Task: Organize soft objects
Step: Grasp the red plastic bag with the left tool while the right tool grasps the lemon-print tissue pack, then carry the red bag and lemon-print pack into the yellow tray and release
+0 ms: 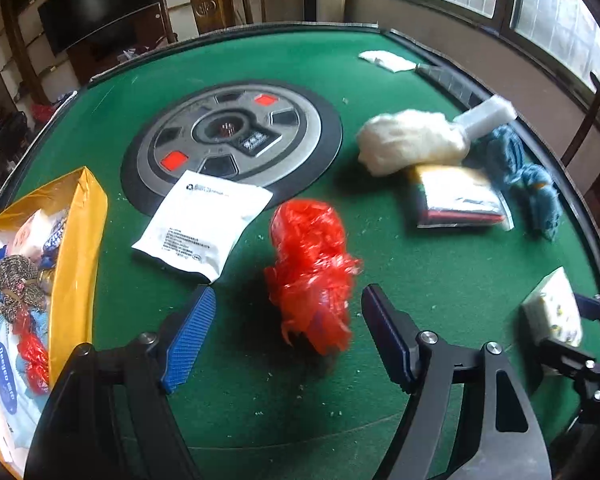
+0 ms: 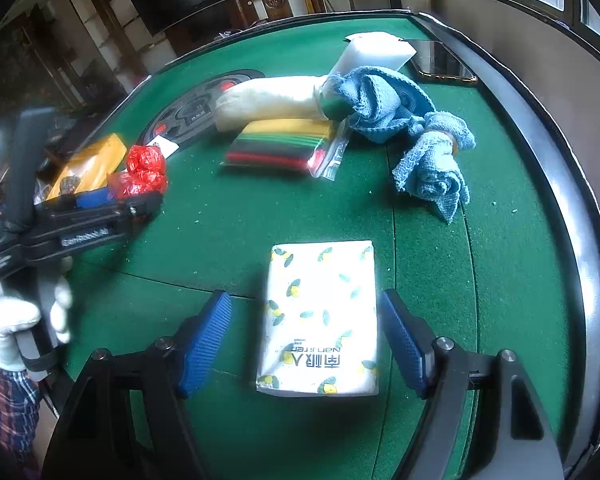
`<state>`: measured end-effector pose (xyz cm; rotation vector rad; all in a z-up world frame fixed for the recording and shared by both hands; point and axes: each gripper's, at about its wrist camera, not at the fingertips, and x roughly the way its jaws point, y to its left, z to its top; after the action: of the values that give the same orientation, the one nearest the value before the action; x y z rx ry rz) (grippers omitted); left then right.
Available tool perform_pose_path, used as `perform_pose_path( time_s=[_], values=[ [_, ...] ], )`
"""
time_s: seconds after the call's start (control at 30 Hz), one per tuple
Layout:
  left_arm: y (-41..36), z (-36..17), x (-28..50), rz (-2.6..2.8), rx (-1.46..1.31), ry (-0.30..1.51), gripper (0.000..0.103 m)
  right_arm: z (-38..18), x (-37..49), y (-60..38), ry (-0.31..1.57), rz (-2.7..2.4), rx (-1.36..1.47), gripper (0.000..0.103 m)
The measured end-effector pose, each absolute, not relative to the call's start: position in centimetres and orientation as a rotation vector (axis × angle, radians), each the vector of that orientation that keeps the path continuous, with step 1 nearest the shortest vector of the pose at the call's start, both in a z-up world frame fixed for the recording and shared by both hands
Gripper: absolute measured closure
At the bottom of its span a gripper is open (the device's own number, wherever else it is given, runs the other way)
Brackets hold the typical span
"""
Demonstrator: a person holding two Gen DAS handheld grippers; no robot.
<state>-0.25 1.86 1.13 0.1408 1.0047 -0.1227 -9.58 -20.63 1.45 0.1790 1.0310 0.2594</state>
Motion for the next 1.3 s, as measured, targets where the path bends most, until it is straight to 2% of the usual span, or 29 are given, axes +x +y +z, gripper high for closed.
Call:
perform_pose_path(
  time_s=[0.27, 0.5, 0.53, 0.57, 0.6, 0.63, 1.0, 1.3],
  values=[
    [3.3, 2.5, 0.0, -0.120, 0.044, 0.975, 0.027, 1.3, -9.3, -20.4, 1.023, 0.254, 0.179, 0.031],
    [2.1, 1.0, 2.2, -0.073, 0.058, 0.982, 0.027, 1.3, -9.6, -20.2, 1.020, 0.246, 0.163, 0.031],
    [1.6, 0.6, 2.4, -0.069, 0.073, 0.985, 0.036, 1.3, -9.7, -20.1, 1.018, 0.245, 0.153, 0.031],
    [1.2, 0.3, 2.6, -0.074, 0.088, 0.977, 0.059, 1.3, -9.9, -19.9, 1.016, 0.241, 0.134, 0.032],
    [0.8, 0.3, 2.6, -0.102, 0.099, 0.954, 0.068, 1.3, -10.0, -19.8, 1.012, 0.235, 0.117, 0.040],
    [0.5, 0.4, 2.6, -0.136, 0.109, 0.956, 0.068, 1.4, -10.3, -19.7, 1.005, 0.230, 0.097, 0.057],
    [6.2, 5.8, -1.9, -0.279, -0.158, 0.873, 0.068, 2.9, -11.4, -18.8, 0.972, 0.296, 0.118, 0.057],
    [19.5, 8.8, -8.9, -0.090, -0.290, 0.782, 0.067, 4.6, -10.3, -12.4, 0.954, 0.452, 0.080, 0.057]
  ],
)
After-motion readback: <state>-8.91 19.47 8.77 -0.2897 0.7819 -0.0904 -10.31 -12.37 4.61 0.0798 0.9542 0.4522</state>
